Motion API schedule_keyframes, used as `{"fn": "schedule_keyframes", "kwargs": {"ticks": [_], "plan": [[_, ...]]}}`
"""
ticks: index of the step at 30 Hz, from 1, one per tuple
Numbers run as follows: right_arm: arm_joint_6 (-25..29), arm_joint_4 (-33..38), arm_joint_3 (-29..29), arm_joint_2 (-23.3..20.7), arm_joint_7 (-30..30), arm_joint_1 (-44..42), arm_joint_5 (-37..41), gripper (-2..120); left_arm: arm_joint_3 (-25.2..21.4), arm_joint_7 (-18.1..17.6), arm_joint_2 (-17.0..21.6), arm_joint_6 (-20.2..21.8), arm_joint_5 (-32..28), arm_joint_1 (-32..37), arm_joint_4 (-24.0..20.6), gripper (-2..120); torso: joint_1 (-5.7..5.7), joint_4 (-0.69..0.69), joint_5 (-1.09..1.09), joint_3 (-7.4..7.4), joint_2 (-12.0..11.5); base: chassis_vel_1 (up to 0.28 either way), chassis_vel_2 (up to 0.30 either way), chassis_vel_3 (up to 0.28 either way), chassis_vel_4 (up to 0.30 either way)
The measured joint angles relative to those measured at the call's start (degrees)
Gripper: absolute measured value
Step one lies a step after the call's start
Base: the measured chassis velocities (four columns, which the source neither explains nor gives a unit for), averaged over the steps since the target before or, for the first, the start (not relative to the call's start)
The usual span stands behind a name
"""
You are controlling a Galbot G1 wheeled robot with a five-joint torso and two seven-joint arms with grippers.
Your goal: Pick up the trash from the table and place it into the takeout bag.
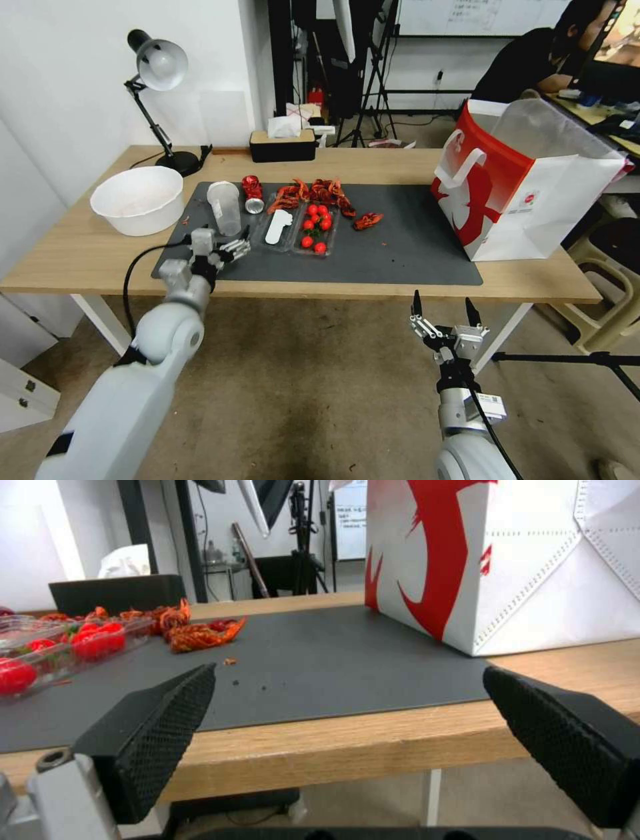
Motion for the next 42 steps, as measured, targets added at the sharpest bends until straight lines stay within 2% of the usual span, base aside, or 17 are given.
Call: {"fn": "schedule_keyframes", "kwargs": {"ticks": [2,10,18,20,21,23,25,26,29,30,31,38,39,41,42], "plan": [[-0.01,0.01,0.17,0.01,0.02,-0.05,-0.02,100,1.01,-1.61,-0.27,1.55,-0.07,-2.7,2.68,100,0.0,-0.01,0.01,0.0,0.0,0.0,0.0,0.0,0.0],[-0.01,0.01,0.45,0.07,0.08,-0.09,-0.02,100,1.88,-2.66,-0.67,2.56,1.37,-5.53,6.88,100,0.0,0.01,0.0,0.0,0.0,0.0,0.0,0.0,0.0],[-0.01,0.01,0.46,0.27,0.09,-0.09,-0.02,100,2.28,-3.37,-0.75,3.05,2.03,-6.69,8.41,100,0.0,0.0,0.0,0.0,0.0,0.0,0.0,0.0,0.0],[0.0,0.01,0.48,0.32,0.1,-0.1,-0.04,100,2.34,-3.85,-0.76,3.74,2.19,-7.09,8.82,95,0.0,0.01,0.0,-0.01,0.0,0.0,0.0,0.0,0.0],[0.0,0.01,0.48,0.32,0.1,-0.1,-0.06,100,2.36,-4.01,-0.76,4.03,2.22,-7.23,8.97,87,0.0,0.01,0.0,-0.01,0.0,0.0,0.0,0.0,0.0],[0.01,0.01,0.48,0.34,0.11,-0.09,-0.09,100,2.4,-4.18,-0.76,4.38,2.26,-7.41,9.17,84,0.0,0.01,0.0,-0.01,0.0,0.0,0.0,0.0,0.0],[0.02,0.01,0.49,0.38,0.13,-0.15,-0.14,100,2.44,-4.4,-0.73,5.23,2.27,-7.58,9.32,74,0.0,0.0,0.0,-0.01,0.0,0.0,0.0,0.0,0.0],[0.02,0.01,0.49,0.38,0.13,-0.15,-0.14,100,2.44,-4.4,-0.73,5.23,2.27,-7.58,9.32,74,0.0,0.0,0.0,-0.01,0.0,0.0,0.0,0.0,0.0],[0.19,0.08,0.49,0.42,0.15,-0.41,-0.31,100,2.53,-4.41,-0.66,5.48,2.27,-7.53,9.35,59,0.0,0.0,0.0,-0.01,0.0,0.0,0.0,0.0,0.0],[0.19,0.08,0.49,0.42,0.15,-0.41,-0.31,100,2.53,-4.41,-0.66,5.48,2.27,-7.53,9.35,59,0.0,0.0,0.0,-0.01,0.0,0.0,0.0,0.0,0.0],[0.23,0.08,0.49,0.43,0.16,-0.46,-0.32,100,2.53,-4.39,-0.62,5.51,2.27,-7.44,9.33,54,0.0,0.0,0.0,-0.01,0.01,0.0,0.0,0.0,0.0],[0.29,0.14,0.42,0.44,0.18,-0.48,-0.35,100,2.58,-3.11,-0.09,4.7,2.29,-7.16,9.11,52,0.0,0.02,0.01,-0.01,0.01,0.0,0.0,0.0,0.0],[0.3,0.14,0.39,0.44,0.18,-0.48,-0.35,100,2.78,-1.54,0.05,3.04,2.4,-7.12,9.11,52,0.0,0.01,-0.02,-0.01,0.01,0.0,0.0,0.0,0.0],[0.3,0.14,0.39,0.44,0.18,-0.48,-0.35,100,2.81,-1.01,0.1,2.58,2.46,-7.12,9.11,52,0.0,0.0,-0.01,-0.01,0.01,0.0,0.0,0.0,0.0],[0.3,0.14,0.37,0.44,0.19,-0.47,-0.35,100,2.99,0.72,0.29,0.88,2.61,-7.12,8.97,52,0.0,0.0,0.0,-0.01,0.01,0.0,0.0,0.0,0.0]]}}
